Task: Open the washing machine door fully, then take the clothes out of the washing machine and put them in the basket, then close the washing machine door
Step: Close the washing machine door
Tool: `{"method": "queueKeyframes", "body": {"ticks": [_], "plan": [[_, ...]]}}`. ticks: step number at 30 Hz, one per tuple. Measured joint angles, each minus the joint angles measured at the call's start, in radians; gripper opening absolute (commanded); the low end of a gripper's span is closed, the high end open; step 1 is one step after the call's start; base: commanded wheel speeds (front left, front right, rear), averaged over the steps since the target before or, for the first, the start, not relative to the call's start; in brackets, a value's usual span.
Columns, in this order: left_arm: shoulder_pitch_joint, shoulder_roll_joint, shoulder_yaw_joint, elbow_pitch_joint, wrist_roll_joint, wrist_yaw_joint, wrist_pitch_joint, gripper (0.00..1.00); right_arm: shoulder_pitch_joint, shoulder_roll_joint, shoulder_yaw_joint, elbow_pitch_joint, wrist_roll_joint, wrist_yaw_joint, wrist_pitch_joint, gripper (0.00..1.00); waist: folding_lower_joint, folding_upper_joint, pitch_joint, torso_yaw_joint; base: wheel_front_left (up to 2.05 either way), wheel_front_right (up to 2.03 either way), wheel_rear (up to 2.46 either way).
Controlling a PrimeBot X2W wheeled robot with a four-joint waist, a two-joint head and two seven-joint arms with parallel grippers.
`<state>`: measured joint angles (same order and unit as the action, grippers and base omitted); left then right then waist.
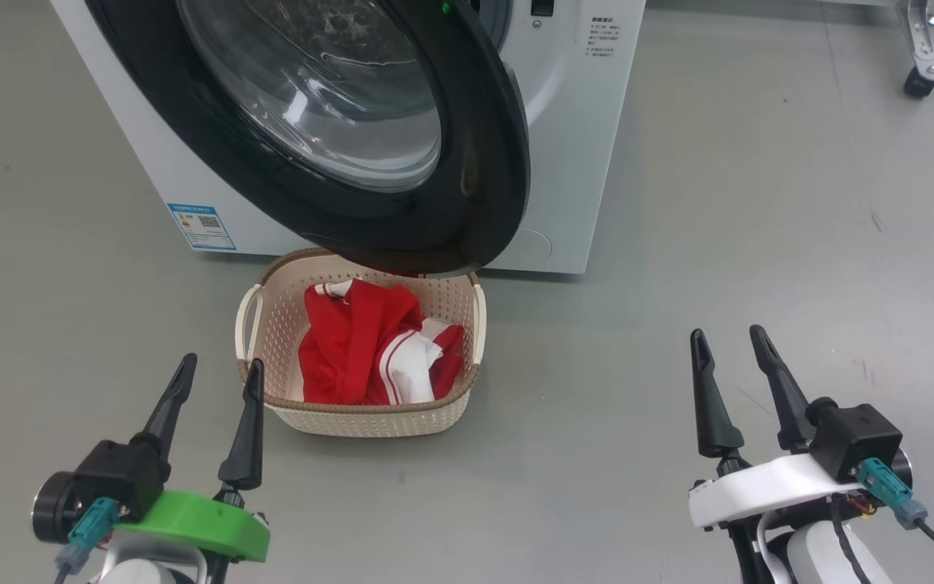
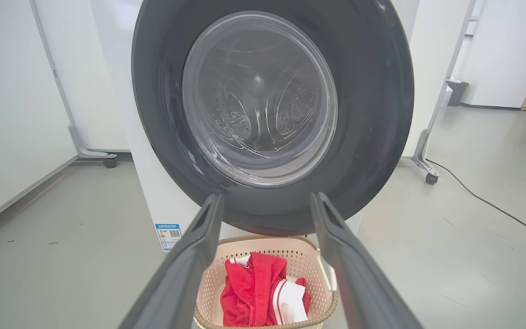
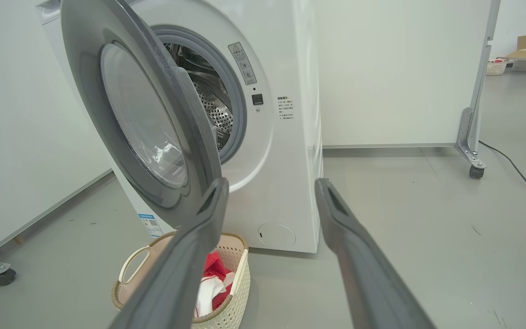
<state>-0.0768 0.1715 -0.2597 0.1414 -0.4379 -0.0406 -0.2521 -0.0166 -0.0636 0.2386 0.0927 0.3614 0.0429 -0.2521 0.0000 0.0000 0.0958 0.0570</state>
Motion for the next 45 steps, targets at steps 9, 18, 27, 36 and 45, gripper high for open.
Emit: {"method": "queueKeyframes", "body": {"ticks": [9,18,27,36,45], "plan": [[0.0,-0.012,0.007,-0.011,0.01,-0.01,0.0,1.0,-0.04,-0.009,0.038,-0.025,-0.055,0.021,0.0,0.0,0.0,0.0,0.027,0.007,0.0,0.0,0.0],[-0.005,-0.034,-0.001,-0.017,0.027,-0.027,0.0,1.0,-0.144,-0.03,0.131,-0.015,-0.058,0.063,0.027,0.0,0.0,0.0,0.076,0.027,0.0,0.0,0.0],[-0.045,-0.058,-0.005,-0.028,0.027,-0.036,0.0,1.0,-0.314,-0.071,0.202,0.009,-0.08,0.079,0.084,0.0,0.0,0.0,0.145,0.073,0.0,0.0,0.0],[-0.097,-0.075,-0.007,-0.038,0.027,-0.046,0.0,1.0,-0.468,-0.107,0.233,0.048,-0.081,0.079,0.138,0.0,0.0,0.0,0.237,0.13,0.0,0.0,0.0],[-0.154,-0.098,-0.007,-0.039,0.027,-0.058,0.0,1.0,-0.608,-0.142,0.234,0.089,-0.054,0.079,0.153,0.0,0.0,0.0,0.329,0.196,0.0,0.0,0.0]]}}
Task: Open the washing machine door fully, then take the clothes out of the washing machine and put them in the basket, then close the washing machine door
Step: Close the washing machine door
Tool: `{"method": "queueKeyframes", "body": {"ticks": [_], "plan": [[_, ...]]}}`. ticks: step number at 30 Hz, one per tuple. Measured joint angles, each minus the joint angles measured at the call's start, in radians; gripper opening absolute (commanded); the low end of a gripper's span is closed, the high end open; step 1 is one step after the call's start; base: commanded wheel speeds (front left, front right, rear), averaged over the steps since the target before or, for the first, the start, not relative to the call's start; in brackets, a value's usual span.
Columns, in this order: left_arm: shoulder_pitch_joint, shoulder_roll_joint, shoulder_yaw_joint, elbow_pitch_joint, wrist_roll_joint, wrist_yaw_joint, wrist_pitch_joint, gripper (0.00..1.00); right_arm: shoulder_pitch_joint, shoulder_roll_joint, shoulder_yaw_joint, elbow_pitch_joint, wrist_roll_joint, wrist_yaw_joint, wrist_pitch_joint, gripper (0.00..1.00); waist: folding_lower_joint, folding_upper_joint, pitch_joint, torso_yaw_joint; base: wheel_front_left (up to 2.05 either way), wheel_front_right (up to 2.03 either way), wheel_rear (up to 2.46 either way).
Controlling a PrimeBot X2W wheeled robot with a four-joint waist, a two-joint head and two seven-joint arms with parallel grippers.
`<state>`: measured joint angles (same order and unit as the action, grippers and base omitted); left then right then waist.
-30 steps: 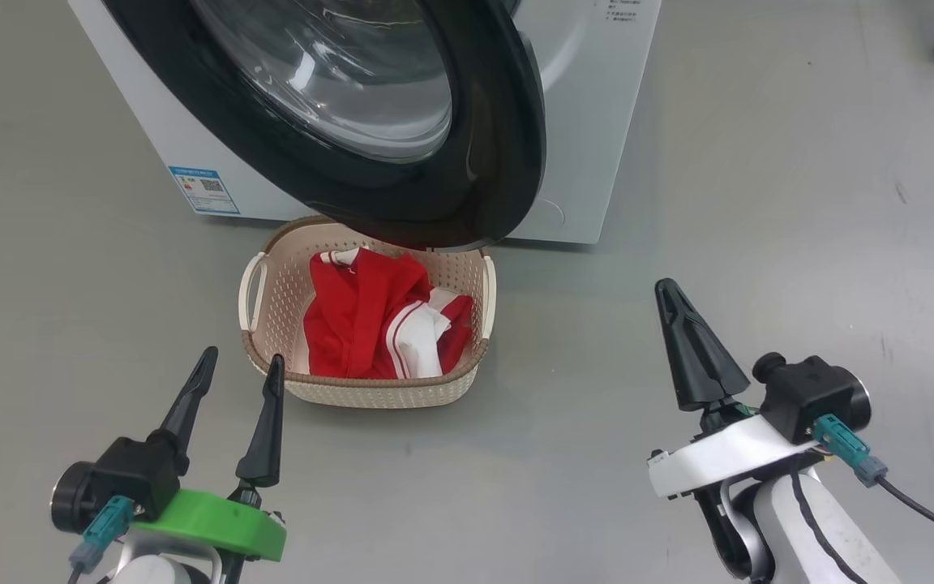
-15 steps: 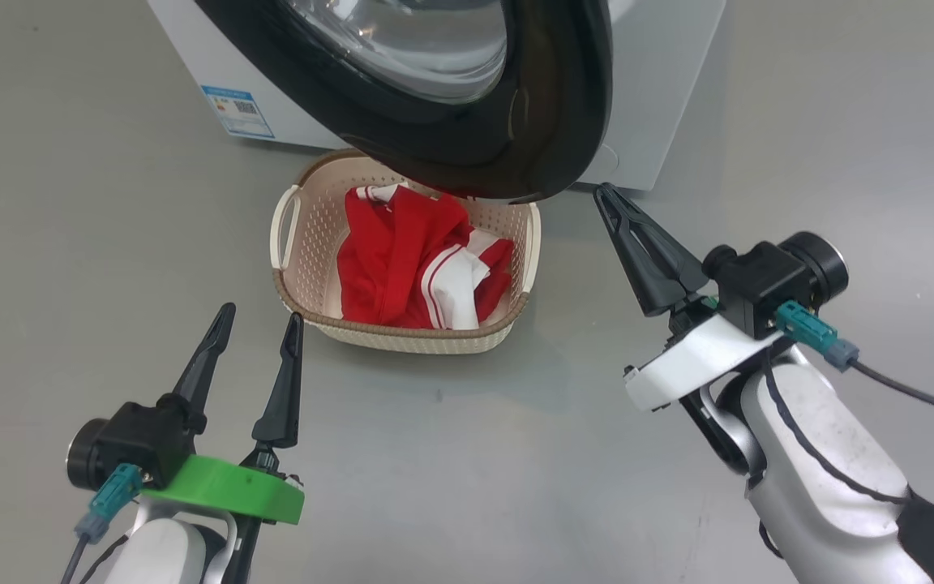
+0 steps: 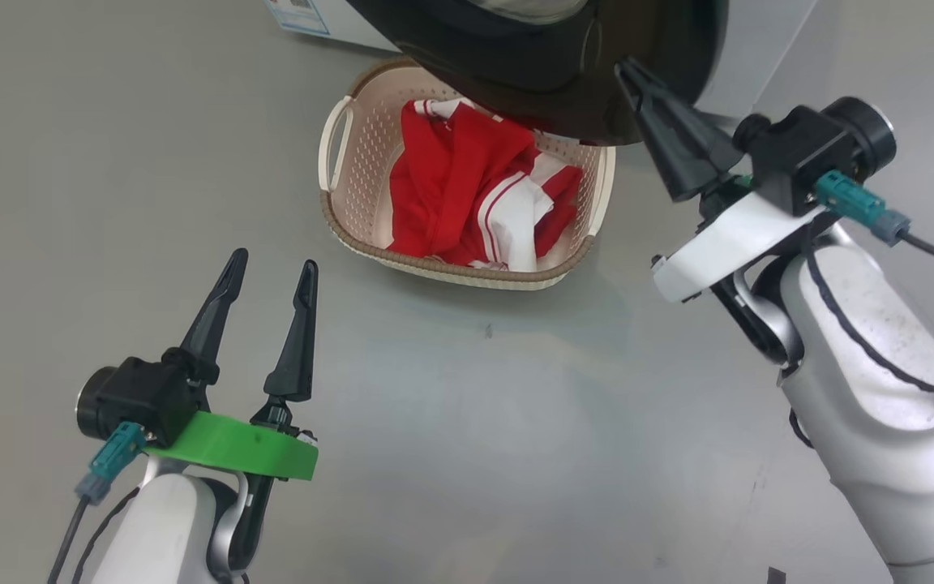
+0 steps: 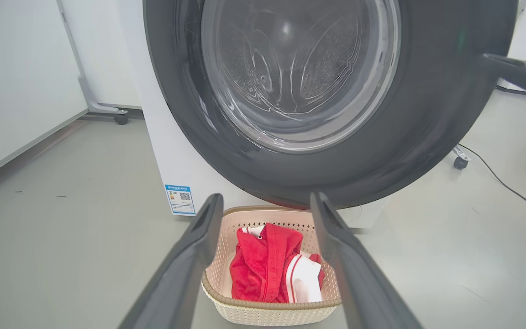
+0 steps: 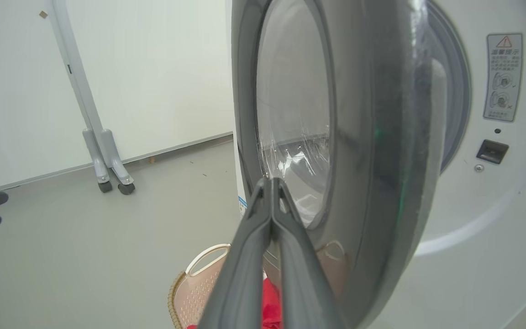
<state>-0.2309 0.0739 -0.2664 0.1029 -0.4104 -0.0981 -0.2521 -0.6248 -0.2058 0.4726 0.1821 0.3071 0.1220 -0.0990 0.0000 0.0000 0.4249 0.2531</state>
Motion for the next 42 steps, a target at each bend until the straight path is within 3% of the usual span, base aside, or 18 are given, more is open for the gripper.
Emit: {"method": "queueKeyframes", "body": {"ticks": [9,42], "plan": [[-0.024,-0.006,0.014,0.001,0.01,-0.006,0.0,1.0,-0.088,-0.022,-0.034,0.06,0.028,0.0,-0.012,0.0,0.0,0.0,0.073,0.038,0.0,0.0,0.0],[-0.152,-0.037,0.005,0.017,0.016,-0.022,0.0,1.0,-0.447,-0.121,-0.174,0.174,0.058,0.006,-0.04,0.0,0.0001,0.0,0.274,0.057,0.0,0.0,0.0]]}}
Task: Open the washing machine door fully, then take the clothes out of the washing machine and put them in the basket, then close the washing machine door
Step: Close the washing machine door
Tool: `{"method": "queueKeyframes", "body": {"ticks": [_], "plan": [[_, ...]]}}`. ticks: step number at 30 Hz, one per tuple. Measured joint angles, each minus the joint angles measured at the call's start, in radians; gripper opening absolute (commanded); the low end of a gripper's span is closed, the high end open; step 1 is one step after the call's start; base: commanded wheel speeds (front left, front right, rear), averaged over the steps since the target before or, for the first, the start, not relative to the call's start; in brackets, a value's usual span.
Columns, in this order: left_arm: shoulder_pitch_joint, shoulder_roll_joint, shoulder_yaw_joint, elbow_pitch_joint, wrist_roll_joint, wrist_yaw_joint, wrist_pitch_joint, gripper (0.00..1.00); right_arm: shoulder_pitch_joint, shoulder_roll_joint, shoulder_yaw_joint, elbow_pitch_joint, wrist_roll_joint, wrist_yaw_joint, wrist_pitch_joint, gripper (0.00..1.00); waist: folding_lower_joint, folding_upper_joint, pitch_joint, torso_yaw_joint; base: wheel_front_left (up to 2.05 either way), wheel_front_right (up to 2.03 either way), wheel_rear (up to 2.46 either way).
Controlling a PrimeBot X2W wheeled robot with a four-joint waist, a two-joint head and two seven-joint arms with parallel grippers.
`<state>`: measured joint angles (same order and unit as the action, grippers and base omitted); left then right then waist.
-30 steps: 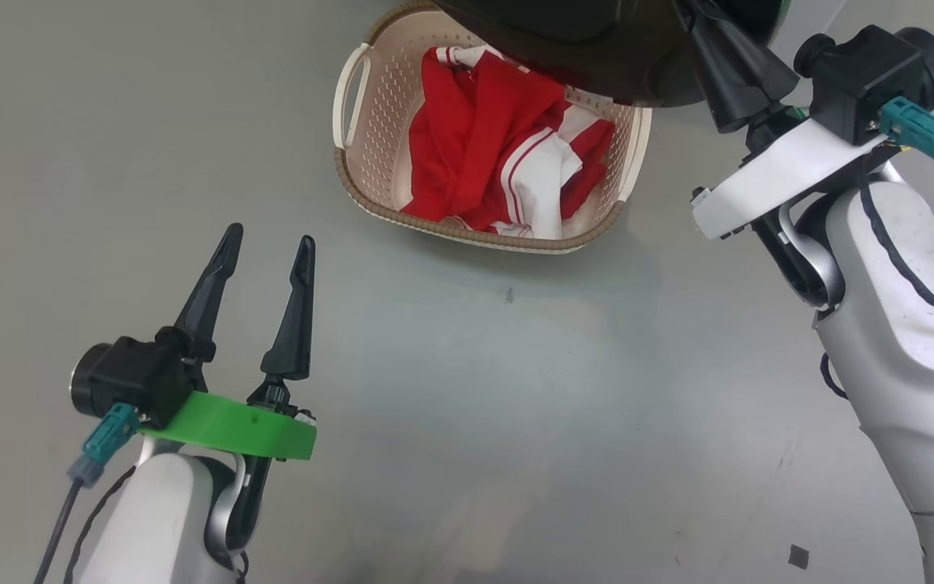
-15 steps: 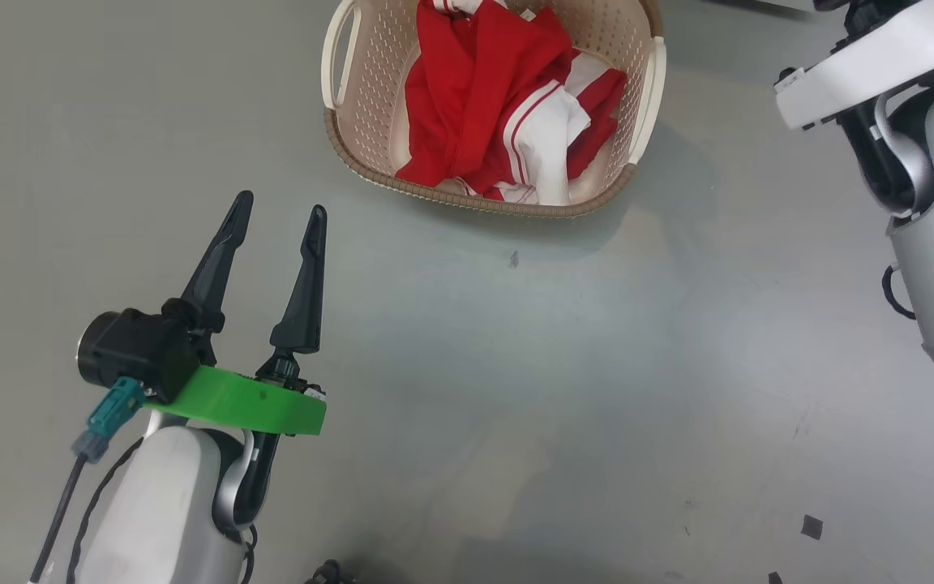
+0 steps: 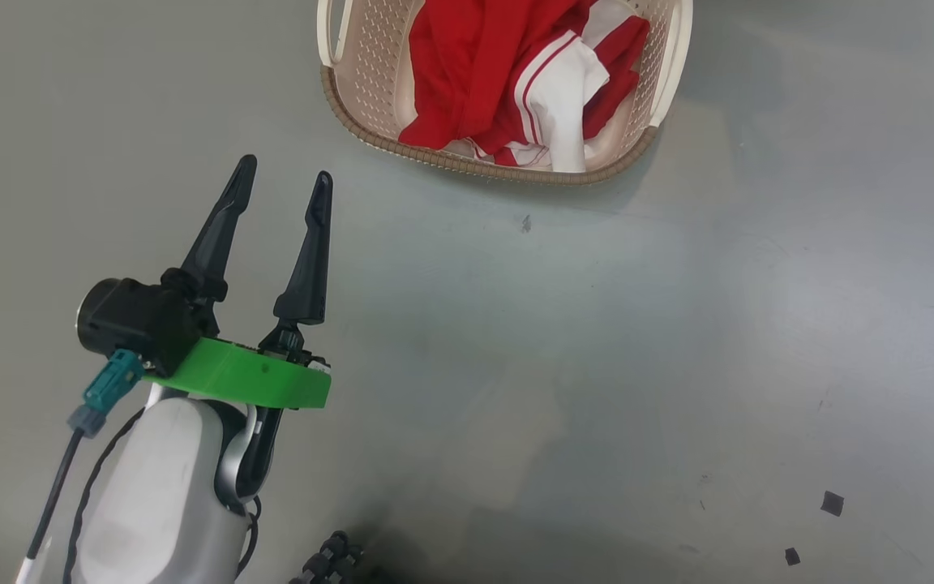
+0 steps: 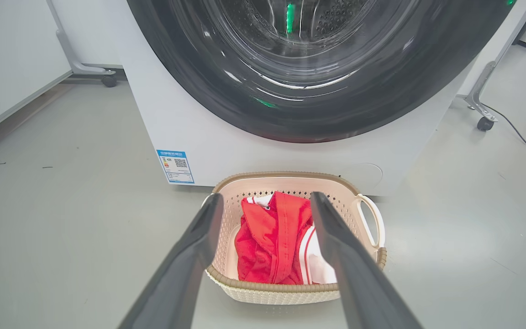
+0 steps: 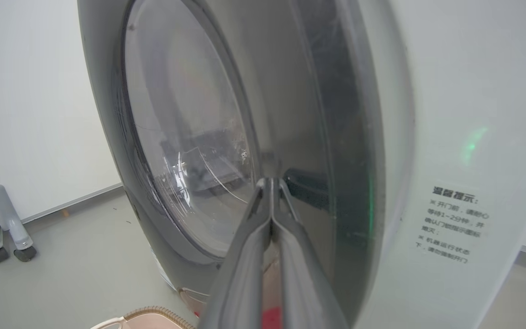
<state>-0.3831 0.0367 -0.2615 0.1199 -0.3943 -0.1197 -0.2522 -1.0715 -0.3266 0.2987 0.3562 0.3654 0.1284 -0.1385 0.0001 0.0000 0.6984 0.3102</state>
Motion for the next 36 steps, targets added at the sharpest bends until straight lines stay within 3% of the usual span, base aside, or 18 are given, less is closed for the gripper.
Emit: {"method": "queueKeyframes", "body": {"ticks": [14,36], "plan": [[-0.028,-0.009,-0.008,0.013,-0.003,-0.001,0.0,1.0,-0.09,-0.031,-0.06,0.095,0.003,-0.017,-0.009,0.0,0.0,0.0,0.03,0.02,0.0,0.0,0.0],[-0.045,-0.013,-0.01,0.039,-0.015,-0.001,0.0,1.0,-0.151,-0.038,-0.03,0.199,-0.015,-0.007,-0.047,0.0,0.0,0.0,0.021,0.03,0.0,0.0,0.0]]}}
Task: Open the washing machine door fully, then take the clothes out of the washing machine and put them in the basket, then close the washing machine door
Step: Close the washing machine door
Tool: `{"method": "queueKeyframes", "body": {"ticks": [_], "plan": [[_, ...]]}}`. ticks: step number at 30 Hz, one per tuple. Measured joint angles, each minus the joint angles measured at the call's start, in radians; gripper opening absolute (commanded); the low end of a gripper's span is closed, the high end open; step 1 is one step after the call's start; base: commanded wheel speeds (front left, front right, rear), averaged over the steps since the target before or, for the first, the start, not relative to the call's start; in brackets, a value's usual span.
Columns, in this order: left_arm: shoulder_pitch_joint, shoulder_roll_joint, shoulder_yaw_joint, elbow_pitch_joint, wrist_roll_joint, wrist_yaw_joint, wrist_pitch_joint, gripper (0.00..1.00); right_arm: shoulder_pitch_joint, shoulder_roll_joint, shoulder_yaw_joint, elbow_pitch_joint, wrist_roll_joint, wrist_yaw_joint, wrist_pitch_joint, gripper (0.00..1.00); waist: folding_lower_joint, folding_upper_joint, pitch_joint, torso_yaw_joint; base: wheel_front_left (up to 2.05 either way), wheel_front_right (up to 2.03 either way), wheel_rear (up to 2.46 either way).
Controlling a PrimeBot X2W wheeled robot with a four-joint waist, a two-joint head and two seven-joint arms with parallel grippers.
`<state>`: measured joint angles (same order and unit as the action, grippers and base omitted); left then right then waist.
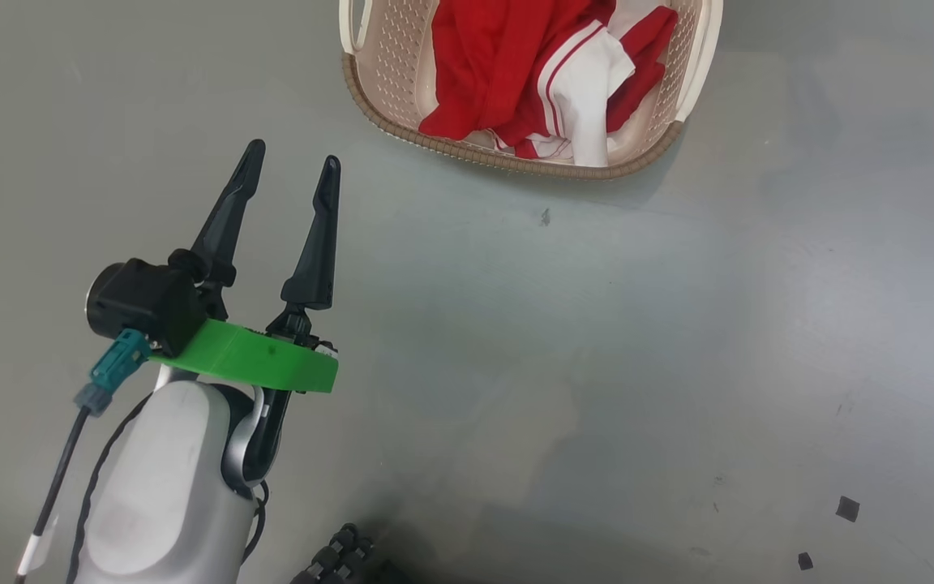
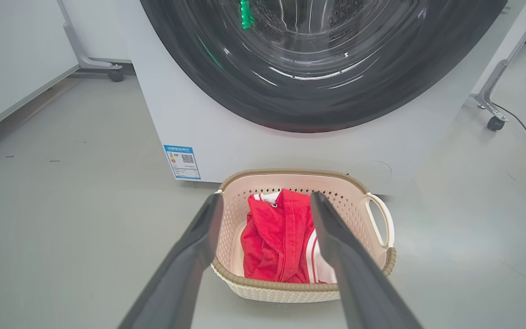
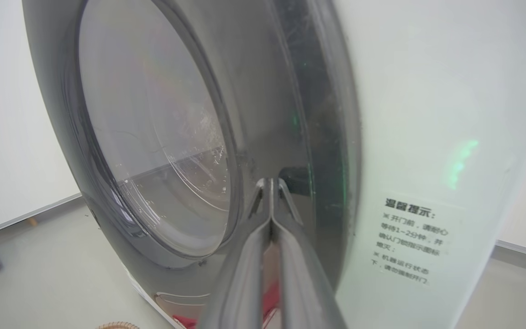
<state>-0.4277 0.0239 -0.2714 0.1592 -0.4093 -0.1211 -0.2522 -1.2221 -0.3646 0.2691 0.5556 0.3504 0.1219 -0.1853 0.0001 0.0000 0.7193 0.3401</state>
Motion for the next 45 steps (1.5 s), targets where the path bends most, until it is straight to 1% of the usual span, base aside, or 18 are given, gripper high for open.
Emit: {"method": "queueKeyframes", "body": {"ticks": [6,10,17,23,28,30,34,36,38,42,45], "plan": [[-0.008,0.0,0.002,0.01,0.0,0.0,0.0,1.0,0.03,0.007,0.0,0.049,0.005,-0.001,-0.033,0.0,0.0,0.0,-0.034,-0.005,0.0,0.0,0.0],[-0.008,0.0,0.004,0.026,0.004,0.0,0.0,1.0,0.105,0.039,-0.016,0.076,0.045,-0.001,-0.051,0.0,0.0,0.0,-0.07,-0.011,0.0,0.0,0.0],[-0.005,0.0,0.016,0.045,0.025,0.0,0.0,1.0,0.229,0.07,0.034,0.08,0.044,-0.001,-0.058,0.0,0.0,0.0,-0.152,-0.035,0.0,0.0,0.0],[0.024,0.002,0.029,0.061,0.033,0.0,0.0,1.0,0.346,0.082,0.036,0.073,0.043,-0.001,-0.067,0.0,-0.0001,0.0,-0.228,-0.07,0.0,0.0,0.0],[0.065,0.004,0.038,0.069,0.033,0.0,0.0,1.0,0.45,0.079,0.002,0.046,0.044,-0.002,-0.067,0.0,-0.0001,0.0,-0.293,-0.105,0.0,0.0,0.0],[0.082,0.005,0.039,0.075,0.033,0.0,0.0,1.0,0.495,0.082,-0.019,0.019,0.047,-0.011,-0.067,0.0,-0.0002,0.0,-0.32,-0.12,0.0,0.0,0.0],[0.119,0.01,0.045,0.084,0.033,0.0,0.0,1.0,0.583,0.104,-0.063,-0.019,0.088,-0.012,-0.067,0.0,-0.0002,0.0,-0.374,-0.15,0.0,0.0,0.0],[0.141,0.01,0.047,0.092,0.033,0.0,0.0,1.0,0.638,0.114,-0.076,-0.035,0.09,-0.014,-0.067,0.0,-0.0002,0.0,-0.402,-0.166,0.0,0.0,0.0],[0.163,0.012,0.047,0.096,0.033,0.0,0.0,1.0,0.688,0.126,-0.09,-0.051,0.092,-0.027,-0.067,0.0,-0.0002,0.0,-0.429,-0.181,0.0,0.0,0.0],[0.194,0.014,0.051,0.104,0.033,0.0,0.0,1.0,0.778,0.137,-0.099,-0.088,0.092,-0.029,-0.067,0.0,-0.0002,0.0,-0.485,-0.212,0.0,0.0,0.0],[0.223,0.015,0.057,0.113,0.03,0.0,0.0,1.0,0.84,0.153,-0.104,-0.124,0.088,-0.039,-0.067,0.0,-0.0002,0.0,-0.526,-0.234,0.0,0.0,0.0]]}}
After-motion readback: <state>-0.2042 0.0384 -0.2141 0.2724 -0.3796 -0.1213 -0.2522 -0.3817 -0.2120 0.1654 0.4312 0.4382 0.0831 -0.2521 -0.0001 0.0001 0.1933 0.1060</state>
